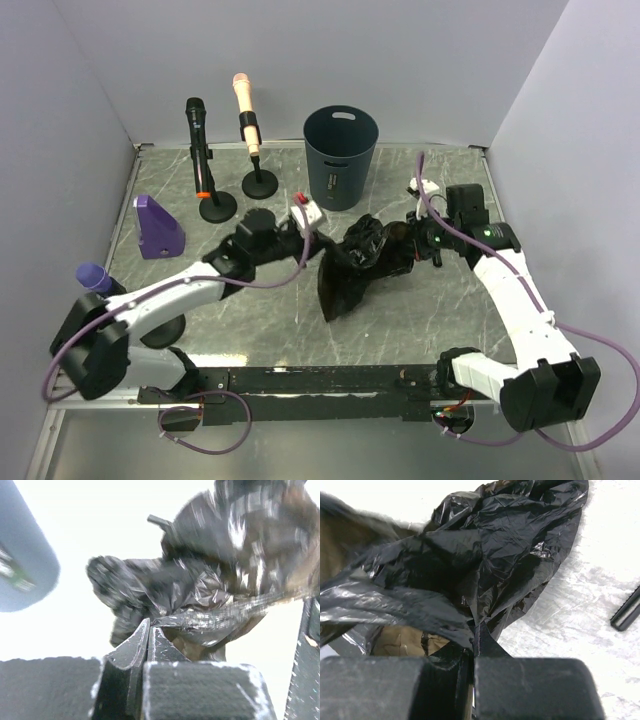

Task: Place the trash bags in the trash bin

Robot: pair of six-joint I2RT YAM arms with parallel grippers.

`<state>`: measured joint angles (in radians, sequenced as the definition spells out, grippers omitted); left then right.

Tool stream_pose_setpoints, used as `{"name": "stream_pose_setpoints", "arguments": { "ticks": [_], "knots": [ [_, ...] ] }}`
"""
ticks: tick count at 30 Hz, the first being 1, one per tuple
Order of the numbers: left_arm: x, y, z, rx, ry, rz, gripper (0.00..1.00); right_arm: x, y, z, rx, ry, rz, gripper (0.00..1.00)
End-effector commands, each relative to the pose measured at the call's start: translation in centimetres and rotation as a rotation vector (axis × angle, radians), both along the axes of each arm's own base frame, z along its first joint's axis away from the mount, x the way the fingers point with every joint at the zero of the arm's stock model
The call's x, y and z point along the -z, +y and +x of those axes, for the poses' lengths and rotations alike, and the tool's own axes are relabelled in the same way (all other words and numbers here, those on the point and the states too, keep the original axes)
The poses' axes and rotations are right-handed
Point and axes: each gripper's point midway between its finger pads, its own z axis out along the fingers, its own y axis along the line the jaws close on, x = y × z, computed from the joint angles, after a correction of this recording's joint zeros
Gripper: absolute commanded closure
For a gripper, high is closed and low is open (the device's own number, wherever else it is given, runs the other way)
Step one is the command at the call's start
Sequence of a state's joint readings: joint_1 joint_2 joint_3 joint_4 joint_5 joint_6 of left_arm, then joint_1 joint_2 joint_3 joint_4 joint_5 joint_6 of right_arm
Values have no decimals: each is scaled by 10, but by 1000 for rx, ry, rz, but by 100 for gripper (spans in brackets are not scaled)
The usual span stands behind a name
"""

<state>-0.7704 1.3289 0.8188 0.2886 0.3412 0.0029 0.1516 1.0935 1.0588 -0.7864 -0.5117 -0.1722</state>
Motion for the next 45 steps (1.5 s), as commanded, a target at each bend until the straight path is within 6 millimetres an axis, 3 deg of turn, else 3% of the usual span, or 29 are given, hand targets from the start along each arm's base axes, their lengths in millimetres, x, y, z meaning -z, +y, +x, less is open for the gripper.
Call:
{"name": "stream_pose_setpoints", "arguments": {
  "ticks": [1, 3, 6, 8, 10, 11, 12, 14, 15, 16, 17, 19, 21, 23, 24, 25, 26, 27, 28, 29, 30, 32, 33, 34, 36, 39, 42, 43, 45],
  "knots": [
    [-78, 25, 19, -51, -174, -29, 99, -38, -5, 33, -26, -118, -56, 100],
    [-111, 39, 32, -111, -230, -43, 99, -75, -6, 61, -21, -199, -83, 100],
    [-180, 56, 49, -179, -370, -73, 99, -148, -6, 102, 0, -334, -94, 100],
    [-247, 67, 55, -210, -515, -108, 100, -206, -5, 127, 27, -450, -79, 100],
    [-306, 79, 65, -275, -665, -120, 99, -291, -5, 140, 74, -647, -37, 100],
    [-342, 88, 66, -324, -748, -151, 99, -324, -5, 143, 93, -738, -12, 100],
    [-377, 96, 65, -365, -825, -188, 99, -369, -6, 135, 109, -877, 21, 100],
    [-439, 110, 53, -421, -962, -270, 99, -436, -3, 110, 107, -1116, 95, 100],
    [-467, 116, 46, -437, -1011, -322, 99, -459, -4, 94, 122, -1215, 121, 100],
    [-487, 118, 37, -429, -1050, -363, 99, -493, -10, 65, 153, -1383, 152, 100],
    [-506, 120, 26, -418, -1090, -408, 100, -509, -10, 46, 164, -1521, 162, 100],
    [-524, 116, 7, -387, -1148, -460, 100, -529, -8, 1, 139, -1741, 127, 100],
    [-520, 107, -9, -345, -1205, -458, 99, -522, 3, -18, 70, -1810, 62, 100],
    [-483, 88, -17, -261, -1222, -378, 100, -486, 7, -15, 35, -1753, 26, 100],
    [-443, 71, -12, -193, -1195, -297, 99, -432, 18, 9, -12, -1625, -20, 100],
    [-390, 57, -9, -119, -1143, -203, 99, -380, 26, 23, -61, -1514, -60, 100],
    [-341, 48, -8, -62, -1088, -140, 99, -329, 30, 28, -103, -1397, -92, 100],
    [-281, 43, -9, -1, -1001, -71, 99, -264, 35, 35, -149, -1251, -127, 100],
    [-228, 42, -16, 59, -924, -6, 99, -203, 37, 32, -188, -1110, -152, 100],
    [-152, 41, -22, 139, -817, 90, 99, -148, 39, 22, -242, -971, -168, 100],
    [-105, 46, -34, 191, -747, 145, 99, -92, 37, 9, -286, -826, -183, 100],
    [-59, 56, -59, 261, -693, 186, 99, -24, 33, -24, -338, -609, -174, 100],
    [-56, 58, -68, 267, -685, 174, 99, -9, 31, -38, -337, -539, -153, 100],
    [-62, 60, -72, 244, -670, 152, 99, -4, 29, -50, -332, -486, -130, 100],
    [-76, 61, -74, 217, -647, 142, 99, -13, 34, -70, -353, -449, -62, 100],
    [-99, 62, -67, 174, -610, 148, 99, -51, 40, -75, -362, -490, -3, 100],
    [-137, 61, -55, 97, -624, 92, 100, -103, 43, -47, -271, -554, 12, 100],
    [-149, 60, -47, 61, -642, 80, 99, -133, 43, -34, -229, -615, 21, 100],
    [-172, 58, -26, -23, -661, 76, 99, -174, 43, -5, -165, -699, -2, 100]
  ]
}}
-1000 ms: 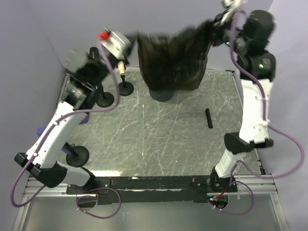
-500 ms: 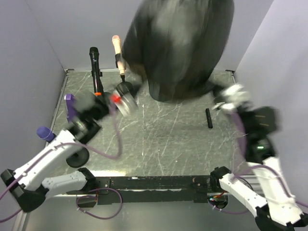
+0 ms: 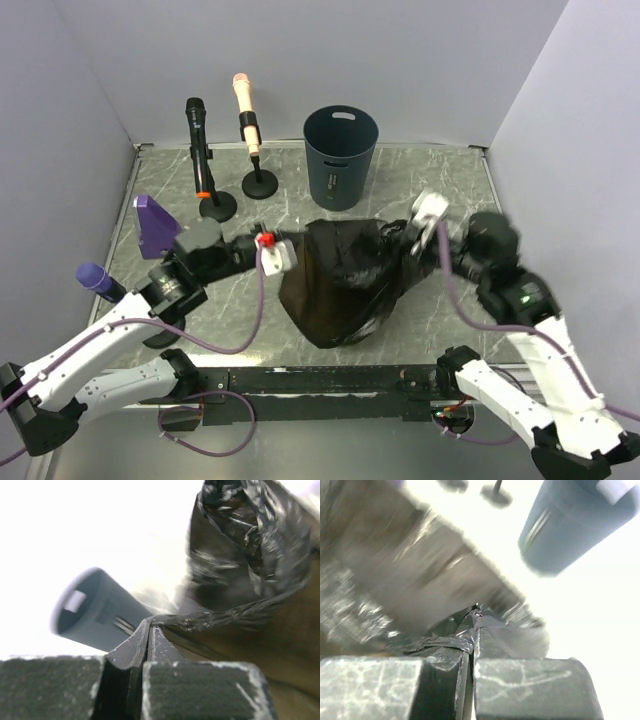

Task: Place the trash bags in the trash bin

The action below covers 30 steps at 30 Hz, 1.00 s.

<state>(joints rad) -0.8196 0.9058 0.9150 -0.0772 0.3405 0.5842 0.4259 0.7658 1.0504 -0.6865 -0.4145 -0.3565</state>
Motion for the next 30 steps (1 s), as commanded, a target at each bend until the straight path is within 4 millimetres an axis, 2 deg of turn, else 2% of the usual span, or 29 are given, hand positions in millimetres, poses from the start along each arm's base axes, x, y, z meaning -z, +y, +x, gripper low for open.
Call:
{"name": "stream_pose_setpoints", "arguments": {
  "ticks": [1, 2, 4, 7, 8, 9, 10, 12, 14, 17, 20, 22, 24, 25, 26, 27, 28, 30],
  "knots": [
    [-59, -2, 42, -157, -40, -109, 99, -106, 5, 59, 131, -203, 89, 100],
    [-85, 0, 55, -192, -68, -157, 99, -124, 5, 75, 160, -236, 85, 100],
    [-141, 9, 78, -260, -128, -254, 99, -174, -3, 105, 248, -340, 89, 100],
    [-230, 26, 96, -341, -279, -384, 99, -273, -21, 126, 368, -559, 174, 100],
    [-262, 31, 94, -354, -348, -427, 99, -312, -29, 121, 393, -658, 207, 100],
    [-289, 38, 91, -372, -414, -465, 99, -342, -34, 117, 412, -742, 237, 100],
    [-317, 45, 85, -378, -470, -516, 99, -377, -42, 105, 428, -836, 283, 100],
    [-361, 53, 71, -363, -559, -595, 99, -427, -49, 75, 405, -994, 346, 100],
    [-394, 62, 52, -339, -644, -659, 99, -459, -52, 43, 363, -1133, 384, 100],
    [-428, 77, 24, -323, -759, -759, 100, -484, -54, -5, 291, -1303, 414, 100],
    [-442, 82, 1, -287, -823, -802, 99, -481, -51, -27, 229, -1335, 392, 100],
    [-432, 72, -5, -227, -812, -771, 99, -462, -43, -29, 175, -1285, 360, 100],
    [-400, 54, -1, -167, -732, -702, 99, -423, -30, -23, 103, -1207, 284, 100],
    [-382, 49, -2, -138, -676, -672, 99, -390, -21, -16, 53, -1161, 207, 100],
    [-347, 36, 4, -108, -601, -595, 99, -348, -12, -2, 18, -1084, 135, 100],
    [-311, 26, 5, -70, -547, -516, 99, -313, -10, 2, 4, -1030, 83, 100],
    [-259, 9, 9, -22, -454, -430, 99, -262, -6, 17, -4, -938, 20, 100],
    [-165, -5, 6, 40, -306, -297, 99, -165, -9, 22, -20, -771, -76, 100]
  ]
}}
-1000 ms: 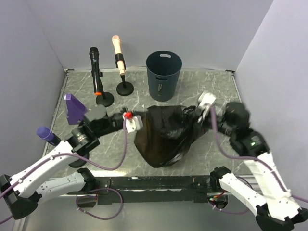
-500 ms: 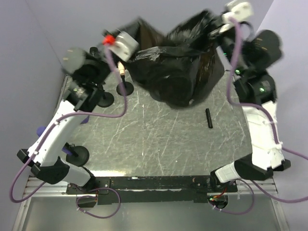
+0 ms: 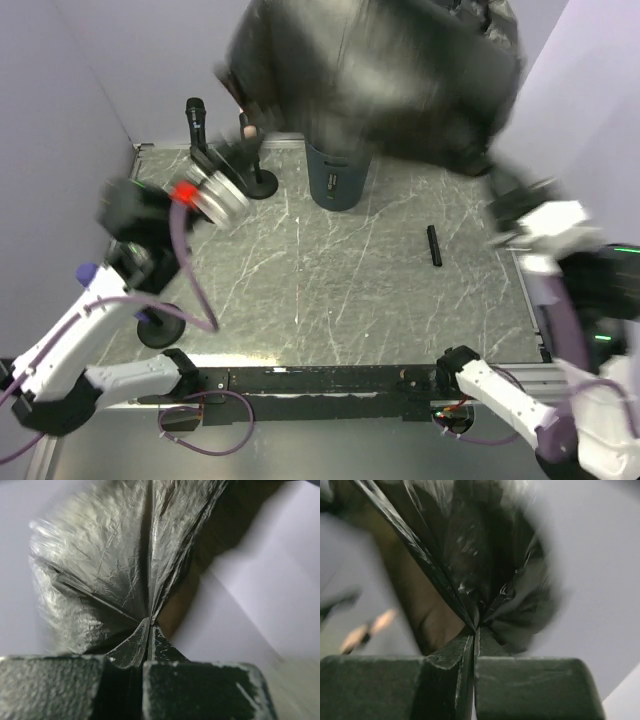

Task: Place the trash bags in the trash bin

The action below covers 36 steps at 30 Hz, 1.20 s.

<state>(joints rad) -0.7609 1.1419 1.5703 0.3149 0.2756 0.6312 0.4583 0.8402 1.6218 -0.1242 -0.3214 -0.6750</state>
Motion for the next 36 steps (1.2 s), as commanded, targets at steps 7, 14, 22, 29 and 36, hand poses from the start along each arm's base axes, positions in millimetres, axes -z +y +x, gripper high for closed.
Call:
{"name": "stream_pose_setpoints", "arguments": {
  "ticks": [7, 14, 22, 29, 36],
  "knots": [
    [294, -63, -31, 333, 600, 491, 99, 360, 47, 15, -202, 958, -398, 100],
    [262, -58, -25, 288, 605, 476, 99, 345, 52, -10, -302, 1068, -440, 100],
    [254, -45, -34, 277, 618, 526, 99, 332, 73, -27, -461, 1239, -356, 99],
    [243, -19, 6, 114, 667, 413, 99, 302, 88, -31, -576, 1256, -357, 98],
    [233, 5, 37, 17, 747, 294, 99, 263, 104, -31, -697, 1307, -347, 79]
  ]
}}
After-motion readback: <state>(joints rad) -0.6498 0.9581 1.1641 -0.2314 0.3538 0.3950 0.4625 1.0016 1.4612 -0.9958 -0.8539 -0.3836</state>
